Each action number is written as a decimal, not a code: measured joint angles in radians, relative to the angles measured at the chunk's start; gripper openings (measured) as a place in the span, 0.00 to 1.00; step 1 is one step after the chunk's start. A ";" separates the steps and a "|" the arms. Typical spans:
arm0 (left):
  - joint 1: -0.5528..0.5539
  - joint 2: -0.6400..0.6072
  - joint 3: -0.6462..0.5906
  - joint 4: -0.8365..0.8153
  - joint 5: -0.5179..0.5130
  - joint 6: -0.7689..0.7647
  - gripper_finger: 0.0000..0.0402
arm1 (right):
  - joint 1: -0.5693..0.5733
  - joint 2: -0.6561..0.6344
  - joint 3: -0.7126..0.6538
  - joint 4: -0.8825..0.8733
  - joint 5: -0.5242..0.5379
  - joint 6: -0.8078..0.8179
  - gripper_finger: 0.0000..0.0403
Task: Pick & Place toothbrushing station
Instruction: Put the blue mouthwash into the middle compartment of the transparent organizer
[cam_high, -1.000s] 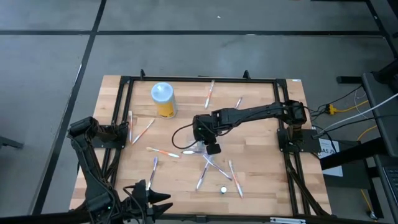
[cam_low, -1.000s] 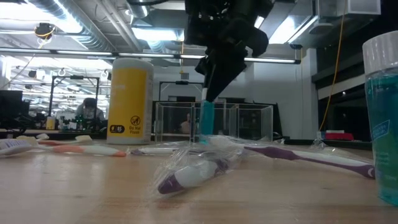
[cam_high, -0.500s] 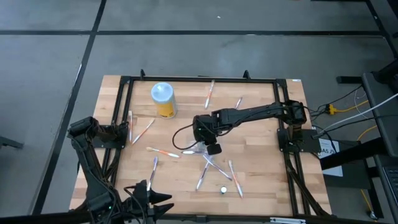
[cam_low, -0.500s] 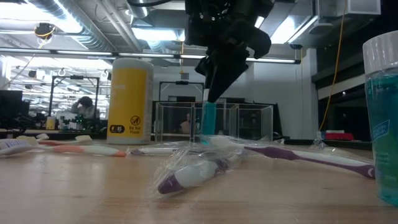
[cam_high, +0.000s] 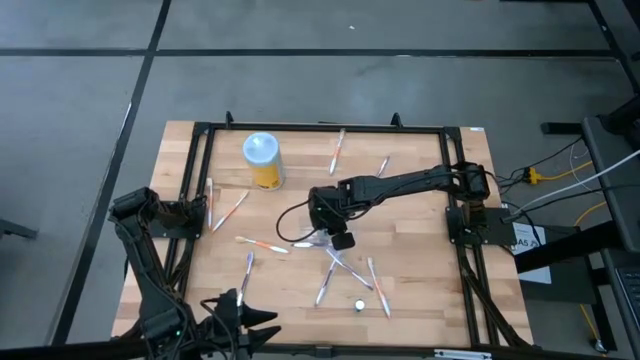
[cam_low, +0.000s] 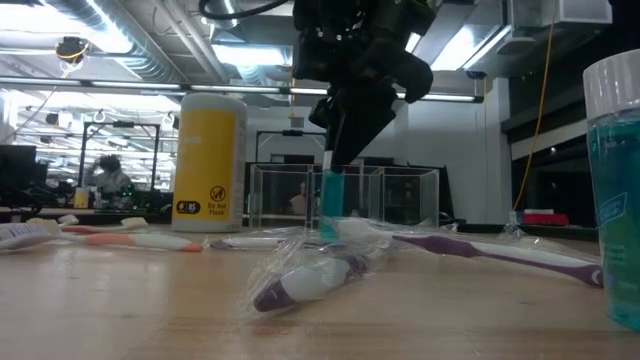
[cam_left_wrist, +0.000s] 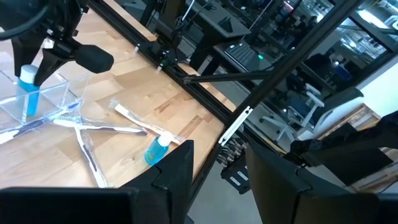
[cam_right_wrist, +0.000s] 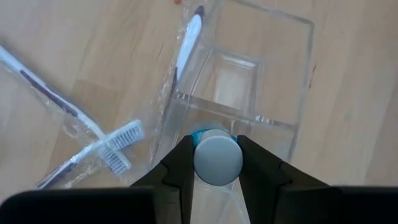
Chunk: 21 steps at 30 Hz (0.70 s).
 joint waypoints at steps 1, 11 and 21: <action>0.000 0.000 0.000 0.001 0.000 0.003 0.36 | 0.000 0.000 0.000 -0.001 -0.006 -0.002 0.24; 0.000 0.000 0.000 0.011 0.000 0.018 0.36 | 0.000 0.000 0.000 -0.001 0.016 0.002 0.40; 0.000 0.000 0.000 0.010 0.006 0.018 0.36 | 0.000 0.000 0.000 0.021 0.004 0.026 0.35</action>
